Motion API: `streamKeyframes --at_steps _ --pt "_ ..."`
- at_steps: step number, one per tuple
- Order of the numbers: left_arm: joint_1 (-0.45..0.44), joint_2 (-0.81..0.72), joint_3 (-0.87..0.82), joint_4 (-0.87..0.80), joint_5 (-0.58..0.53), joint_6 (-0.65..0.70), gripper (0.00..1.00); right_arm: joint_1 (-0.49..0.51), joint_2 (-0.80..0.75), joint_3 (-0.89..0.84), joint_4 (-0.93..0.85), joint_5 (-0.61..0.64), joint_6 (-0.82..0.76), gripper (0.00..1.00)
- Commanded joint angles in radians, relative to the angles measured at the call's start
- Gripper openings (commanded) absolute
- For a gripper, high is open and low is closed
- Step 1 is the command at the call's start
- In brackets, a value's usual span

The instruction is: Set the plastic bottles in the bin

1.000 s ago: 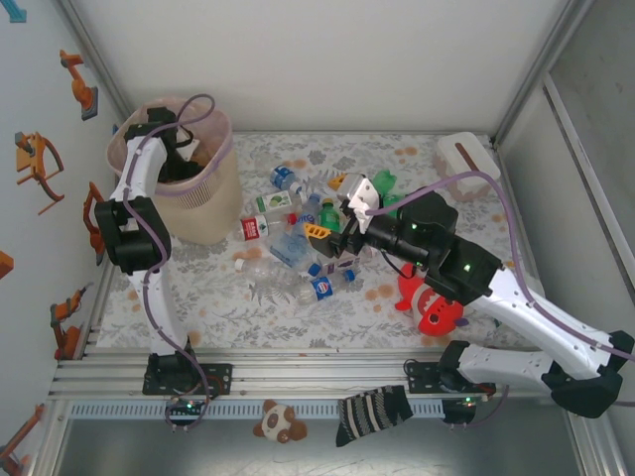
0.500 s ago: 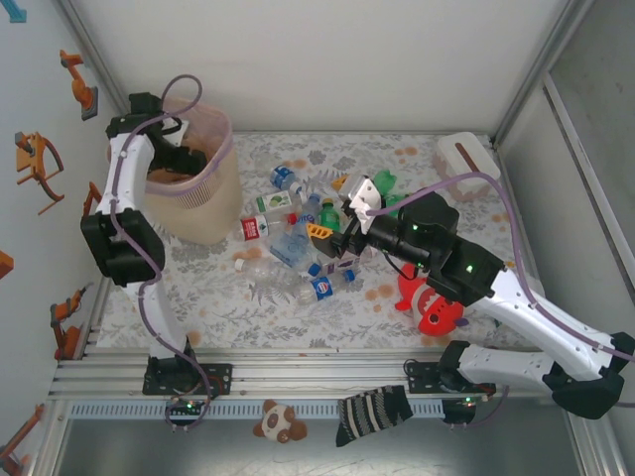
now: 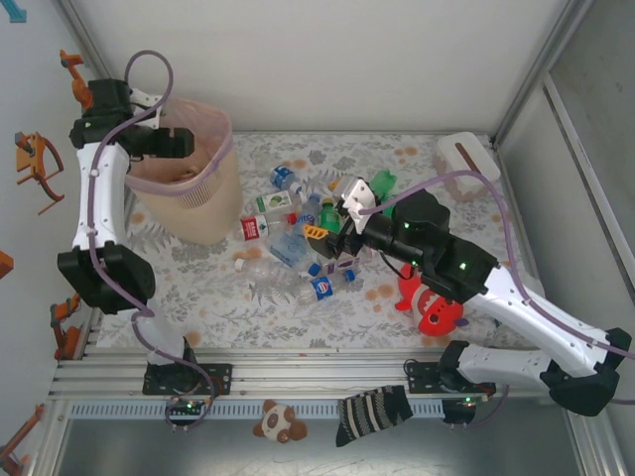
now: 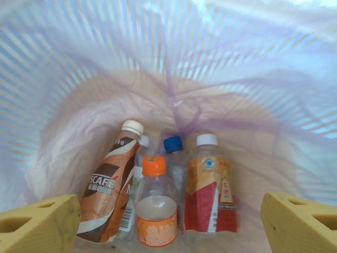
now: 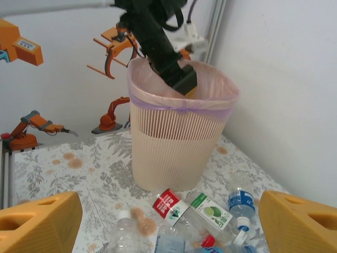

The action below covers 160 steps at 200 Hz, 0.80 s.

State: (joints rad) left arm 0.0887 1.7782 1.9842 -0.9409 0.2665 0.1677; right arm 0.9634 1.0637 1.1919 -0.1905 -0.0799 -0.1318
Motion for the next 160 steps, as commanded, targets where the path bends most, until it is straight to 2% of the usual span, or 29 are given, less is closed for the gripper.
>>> streamKeyframes --at_steps 1,49,88,111,160 --pt "0.017 -0.07 -0.037 0.07 0.099 -0.058 0.88 -0.002 0.017 0.023 -0.025 0.031 0.003 0.86" --pt "0.024 -0.166 -0.1 0.139 0.166 -0.096 0.88 -0.002 0.084 0.03 -0.102 0.052 0.001 0.86" --pt "0.023 -0.265 -0.217 0.23 0.207 -0.126 0.88 -0.003 0.154 0.029 -0.202 0.039 -0.012 0.84" --pt "0.024 -0.316 -0.275 0.282 0.236 -0.143 0.88 -0.002 0.204 0.046 -0.311 0.007 -0.066 0.82" --pt "0.023 -0.373 -0.349 0.336 0.284 -0.167 0.88 -0.002 0.321 0.064 -0.494 0.019 -0.227 0.81"
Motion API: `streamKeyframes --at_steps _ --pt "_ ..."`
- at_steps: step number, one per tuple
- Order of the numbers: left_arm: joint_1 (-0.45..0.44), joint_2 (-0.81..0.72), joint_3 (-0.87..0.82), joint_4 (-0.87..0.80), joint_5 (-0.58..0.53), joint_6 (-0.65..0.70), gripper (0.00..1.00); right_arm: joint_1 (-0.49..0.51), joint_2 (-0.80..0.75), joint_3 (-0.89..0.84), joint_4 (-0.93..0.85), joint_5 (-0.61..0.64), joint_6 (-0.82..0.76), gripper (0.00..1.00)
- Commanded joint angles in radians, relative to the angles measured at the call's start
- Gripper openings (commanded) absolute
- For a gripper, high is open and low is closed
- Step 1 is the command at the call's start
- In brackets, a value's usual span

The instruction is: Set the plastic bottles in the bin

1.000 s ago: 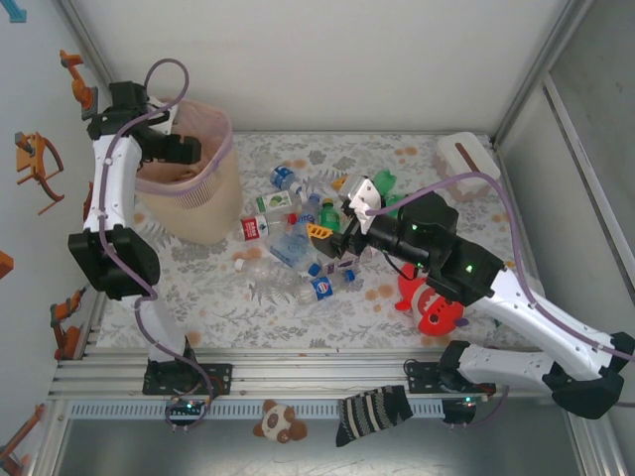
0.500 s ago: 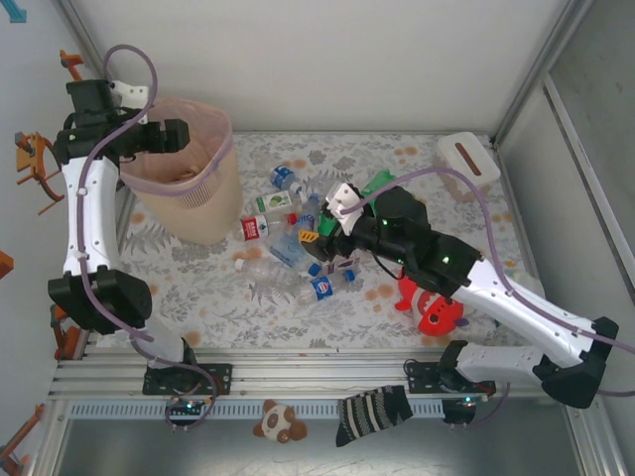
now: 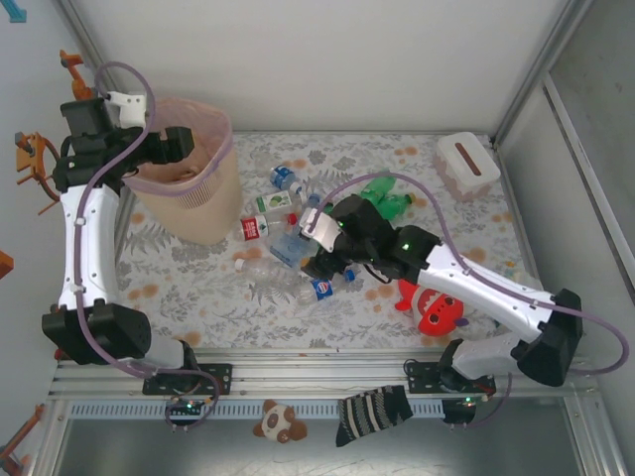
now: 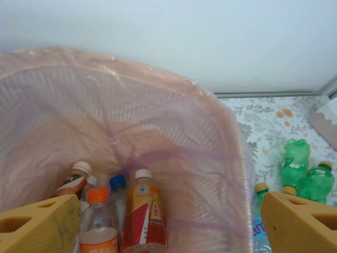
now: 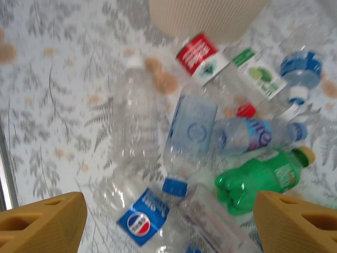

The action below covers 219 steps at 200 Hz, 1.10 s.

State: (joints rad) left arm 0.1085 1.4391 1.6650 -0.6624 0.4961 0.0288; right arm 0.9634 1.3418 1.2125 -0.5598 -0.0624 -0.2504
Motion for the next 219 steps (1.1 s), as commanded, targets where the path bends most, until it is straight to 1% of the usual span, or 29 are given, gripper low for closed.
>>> streamKeyframes --at_steps 1,19,43,60,79,107,140,168,219 --pt "0.003 -0.035 -0.031 0.058 0.055 -0.029 0.88 -0.003 0.046 0.045 -0.125 0.002 -0.11 0.81" --pt "0.003 -0.053 -0.063 0.079 0.068 -0.032 0.88 -0.003 0.099 0.054 -0.116 -0.01 -0.13 0.8" --pt "0.004 -0.077 -0.125 0.126 0.076 -0.025 0.88 -0.001 0.176 0.056 -0.026 -0.063 -0.108 0.8" --pt "0.003 -0.088 -0.154 0.142 0.074 -0.016 0.88 0.012 0.244 0.08 0.034 -0.056 -0.071 0.79" --pt "0.003 -0.094 -0.166 0.142 0.071 -0.005 0.88 0.035 0.336 0.129 0.062 -0.027 -0.047 0.8" --pt "0.003 -0.11 -0.184 0.162 0.073 0.001 0.88 0.049 0.462 0.208 0.06 -0.015 -0.039 0.8" --pt "0.006 -0.117 -0.192 0.164 0.079 0.005 0.88 0.059 0.576 0.291 0.042 -0.009 -0.039 0.8" --pt "0.008 -0.127 -0.205 0.171 0.081 0.006 0.88 0.061 0.637 0.33 0.03 0.009 -0.039 0.81" --pt "0.011 -0.128 -0.208 0.175 0.092 0.0 0.89 0.061 0.707 0.361 0.018 -0.013 -0.033 0.8"
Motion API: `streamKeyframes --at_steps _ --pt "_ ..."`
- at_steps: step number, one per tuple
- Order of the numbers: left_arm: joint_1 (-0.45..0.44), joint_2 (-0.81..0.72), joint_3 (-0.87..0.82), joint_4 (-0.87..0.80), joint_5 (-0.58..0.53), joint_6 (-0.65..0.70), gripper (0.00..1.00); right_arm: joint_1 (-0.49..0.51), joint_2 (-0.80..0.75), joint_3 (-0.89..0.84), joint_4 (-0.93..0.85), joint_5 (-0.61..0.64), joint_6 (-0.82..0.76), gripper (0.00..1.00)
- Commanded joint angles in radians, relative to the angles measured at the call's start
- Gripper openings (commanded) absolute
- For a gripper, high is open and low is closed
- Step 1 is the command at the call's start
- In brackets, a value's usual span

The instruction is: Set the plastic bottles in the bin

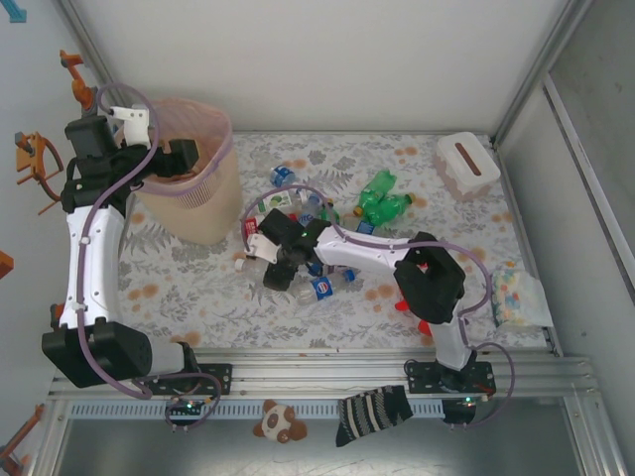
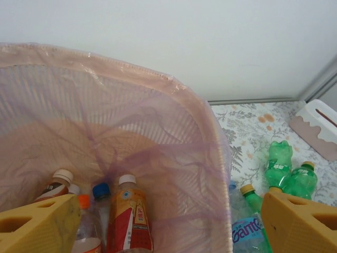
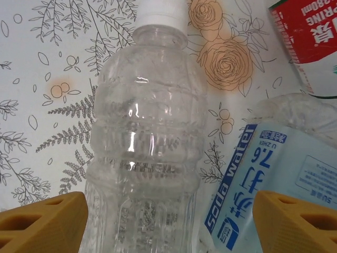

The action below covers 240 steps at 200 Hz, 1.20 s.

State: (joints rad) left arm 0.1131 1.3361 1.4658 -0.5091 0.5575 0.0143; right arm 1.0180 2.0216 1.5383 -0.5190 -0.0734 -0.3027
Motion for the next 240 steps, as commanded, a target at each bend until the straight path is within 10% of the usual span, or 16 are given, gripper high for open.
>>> streamKeyframes --at_steps 1,240 --pt "0.007 -0.027 -0.009 0.021 0.031 0.015 0.89 0.007 0.028 0.036 -0.024 -0.002 0.02 0.8" --pt "0.01 -0.051 -0.026 0.059 0.045 -0.011 0.89 0.017 0.03 0.023 -0.057 -0.039 0.061 0.62"
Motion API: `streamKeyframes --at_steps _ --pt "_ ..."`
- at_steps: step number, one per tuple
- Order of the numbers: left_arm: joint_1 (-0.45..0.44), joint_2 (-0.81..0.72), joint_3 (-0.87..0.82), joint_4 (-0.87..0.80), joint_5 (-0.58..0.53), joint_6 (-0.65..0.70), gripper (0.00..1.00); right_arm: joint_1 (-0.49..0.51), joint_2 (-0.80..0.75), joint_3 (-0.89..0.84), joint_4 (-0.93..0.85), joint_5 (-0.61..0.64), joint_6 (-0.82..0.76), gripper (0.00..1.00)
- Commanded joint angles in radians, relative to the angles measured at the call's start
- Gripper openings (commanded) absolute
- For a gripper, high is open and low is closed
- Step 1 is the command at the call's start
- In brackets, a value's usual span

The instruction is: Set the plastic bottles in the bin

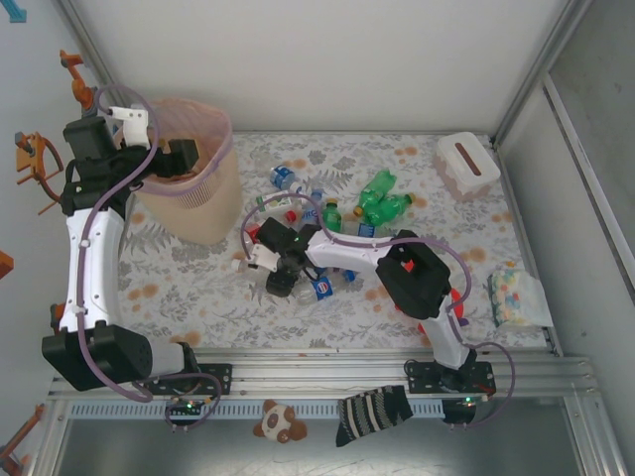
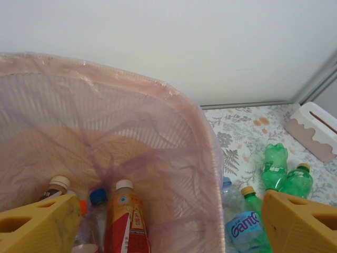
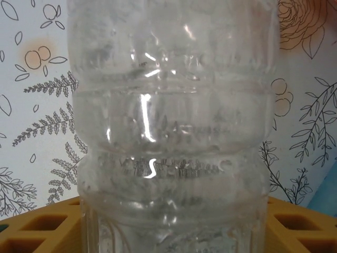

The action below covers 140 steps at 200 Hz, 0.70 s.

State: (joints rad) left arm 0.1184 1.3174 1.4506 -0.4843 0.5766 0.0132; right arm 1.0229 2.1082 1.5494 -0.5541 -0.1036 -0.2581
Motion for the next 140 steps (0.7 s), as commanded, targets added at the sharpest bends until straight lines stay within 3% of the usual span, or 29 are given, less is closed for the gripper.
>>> streamKeyframes --at_steps 1,58,140 --pt "0.004 -0.032 -0.011 0.035 0.025 -0.01 0.88 0.012 -0.058 0.011 -0.022 -0.009 0.017 0.62" --pt "0.004 -0.045 -0.009 0.1 0.077 -0.073 0.89 0.011 -0.192 -0.043 0.03 -0.028 0.053 0.62" --pt "-0.014 -0.057 -0.006 0.301 0.325 -0.243 0.89 -0.058 -0.489 -0.205 0.257 -0.141 0.186 0.62"
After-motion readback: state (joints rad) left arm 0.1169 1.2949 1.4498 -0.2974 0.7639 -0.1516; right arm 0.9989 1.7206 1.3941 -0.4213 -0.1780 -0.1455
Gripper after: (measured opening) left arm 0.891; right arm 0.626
